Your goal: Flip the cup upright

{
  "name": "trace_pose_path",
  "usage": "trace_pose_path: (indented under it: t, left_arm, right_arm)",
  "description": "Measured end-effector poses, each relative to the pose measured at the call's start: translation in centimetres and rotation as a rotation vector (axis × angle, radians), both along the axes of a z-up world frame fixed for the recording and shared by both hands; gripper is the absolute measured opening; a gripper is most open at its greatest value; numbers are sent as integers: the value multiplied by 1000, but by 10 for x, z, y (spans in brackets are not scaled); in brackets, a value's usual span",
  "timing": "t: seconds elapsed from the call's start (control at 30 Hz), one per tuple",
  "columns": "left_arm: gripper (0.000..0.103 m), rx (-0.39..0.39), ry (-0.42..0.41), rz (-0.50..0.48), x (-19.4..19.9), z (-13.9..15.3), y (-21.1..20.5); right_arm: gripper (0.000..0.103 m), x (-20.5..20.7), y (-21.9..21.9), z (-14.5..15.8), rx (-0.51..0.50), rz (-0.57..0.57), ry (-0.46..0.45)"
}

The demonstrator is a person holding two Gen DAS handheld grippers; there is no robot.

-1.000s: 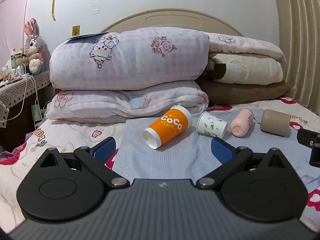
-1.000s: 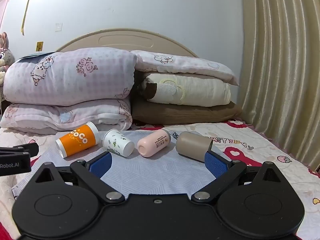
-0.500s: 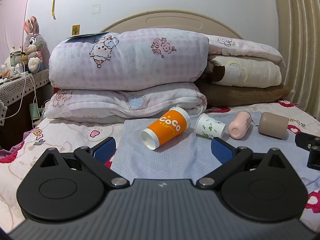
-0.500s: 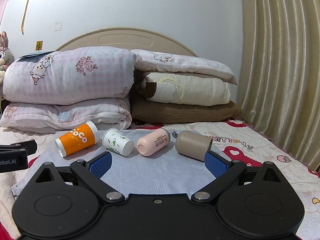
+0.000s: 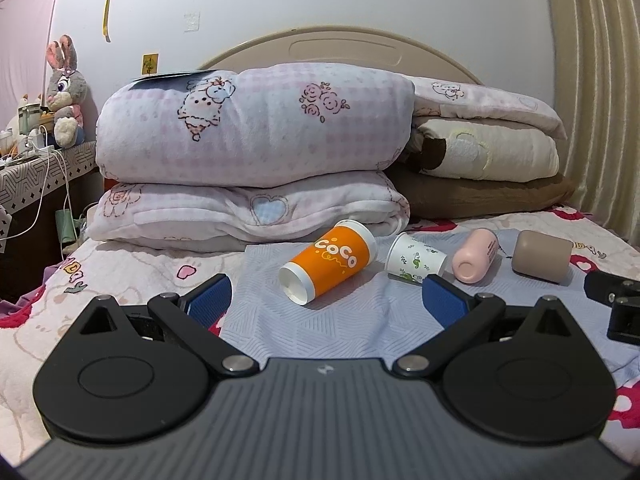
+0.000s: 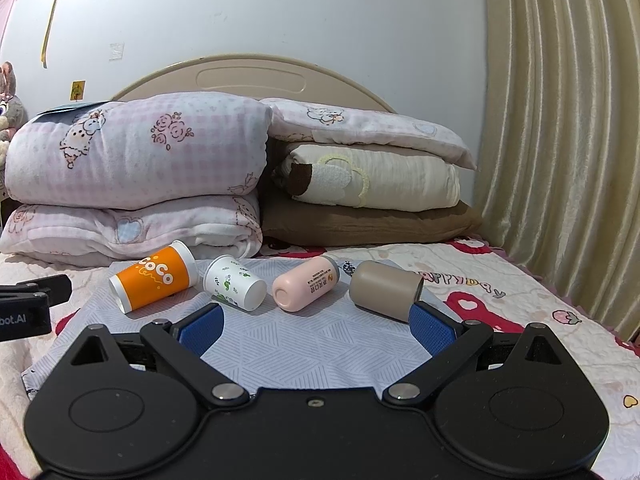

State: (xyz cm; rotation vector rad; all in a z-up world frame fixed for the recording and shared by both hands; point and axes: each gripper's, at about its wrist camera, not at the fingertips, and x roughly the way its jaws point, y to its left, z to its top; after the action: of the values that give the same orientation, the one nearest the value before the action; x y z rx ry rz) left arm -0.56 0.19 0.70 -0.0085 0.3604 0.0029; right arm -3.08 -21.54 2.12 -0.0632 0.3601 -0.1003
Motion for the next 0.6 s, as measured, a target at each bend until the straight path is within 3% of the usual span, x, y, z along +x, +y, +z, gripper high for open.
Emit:
trace_pose_path:
  t: [0.6]
  left_arm:
    - [103, -14, 13, -5, 0, -4, 3]
  right_arm:
    - [101, 3, 0, -2, -4, -5, 25]
